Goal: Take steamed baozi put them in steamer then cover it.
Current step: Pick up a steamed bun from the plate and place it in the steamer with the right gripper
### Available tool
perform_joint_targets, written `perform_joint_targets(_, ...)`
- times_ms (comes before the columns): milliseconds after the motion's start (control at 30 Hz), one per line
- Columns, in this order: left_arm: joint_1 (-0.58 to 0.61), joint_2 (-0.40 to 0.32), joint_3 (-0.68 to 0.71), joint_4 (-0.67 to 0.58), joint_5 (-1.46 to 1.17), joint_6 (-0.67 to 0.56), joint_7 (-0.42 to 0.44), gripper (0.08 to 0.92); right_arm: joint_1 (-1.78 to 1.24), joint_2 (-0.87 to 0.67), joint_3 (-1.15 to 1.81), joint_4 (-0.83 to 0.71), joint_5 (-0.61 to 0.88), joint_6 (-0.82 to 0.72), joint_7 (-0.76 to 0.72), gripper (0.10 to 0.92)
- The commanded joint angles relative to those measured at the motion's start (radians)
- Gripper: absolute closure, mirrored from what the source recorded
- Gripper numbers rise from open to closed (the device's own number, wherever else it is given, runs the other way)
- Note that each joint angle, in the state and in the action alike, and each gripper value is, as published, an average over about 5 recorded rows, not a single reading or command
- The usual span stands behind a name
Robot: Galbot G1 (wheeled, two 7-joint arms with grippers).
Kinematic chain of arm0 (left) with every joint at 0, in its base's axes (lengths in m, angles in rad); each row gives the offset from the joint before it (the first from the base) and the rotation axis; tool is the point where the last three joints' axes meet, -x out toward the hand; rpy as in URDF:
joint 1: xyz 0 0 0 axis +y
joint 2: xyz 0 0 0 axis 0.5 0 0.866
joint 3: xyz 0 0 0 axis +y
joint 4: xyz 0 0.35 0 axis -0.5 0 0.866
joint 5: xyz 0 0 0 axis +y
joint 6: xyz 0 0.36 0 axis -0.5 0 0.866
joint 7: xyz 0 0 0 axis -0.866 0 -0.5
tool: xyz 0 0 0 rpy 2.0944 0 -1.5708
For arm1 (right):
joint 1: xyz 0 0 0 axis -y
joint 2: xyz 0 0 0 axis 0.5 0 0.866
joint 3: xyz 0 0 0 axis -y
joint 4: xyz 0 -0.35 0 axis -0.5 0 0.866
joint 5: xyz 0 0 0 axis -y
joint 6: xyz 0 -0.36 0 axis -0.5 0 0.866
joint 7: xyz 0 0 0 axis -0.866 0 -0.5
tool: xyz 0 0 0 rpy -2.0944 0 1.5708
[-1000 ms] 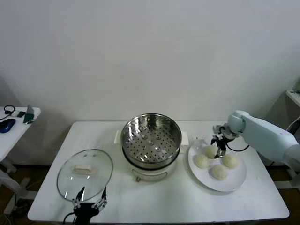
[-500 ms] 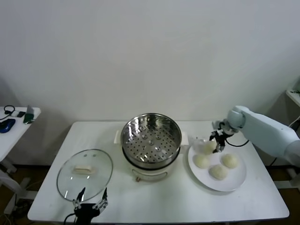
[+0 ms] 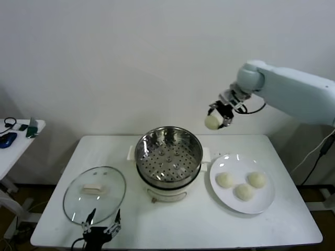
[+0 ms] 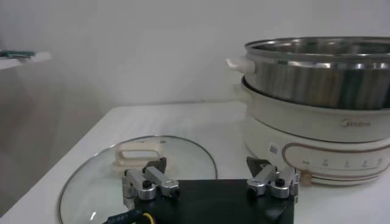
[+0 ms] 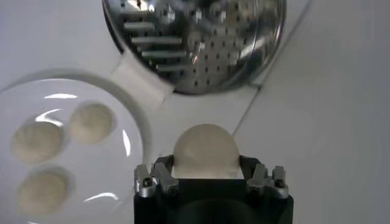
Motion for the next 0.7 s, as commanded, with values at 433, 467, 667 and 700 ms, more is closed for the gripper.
perform_joint_targets(433, 0.002, -0.001, 0.001, -0.014, 0.003, 0.001, 0.001, 0.177, -0.240, 0.252, -0.009, -0.142, -0.393, 0.266, 0.147, 0.313)
perform_joint_targets(467, 0.002, -0.001, 0.001, -0.014, 0.003, 0.001, 0.001, 0.177, -0.259, 0.260, -0.003, -0.170, -0.403, 0.271, 0.153, 0.313)
perform_joint_targets(667, -0.002, -0.001, 0.001, -0.005, 0.006, 0.001, 0.000, 0.177, -0.350, 0.316, 0.050, -0.335, -0.467, 0.312, 0.207, 0.313)
perform_joint_targets(700, -0.003, -0.001, 0.001, -0.003, 0.006, 0.001, 0.000, 0.177, -0.361, 0.328, 0.058, -0.363, -0.474, 0.319, 0.215, 0.313)
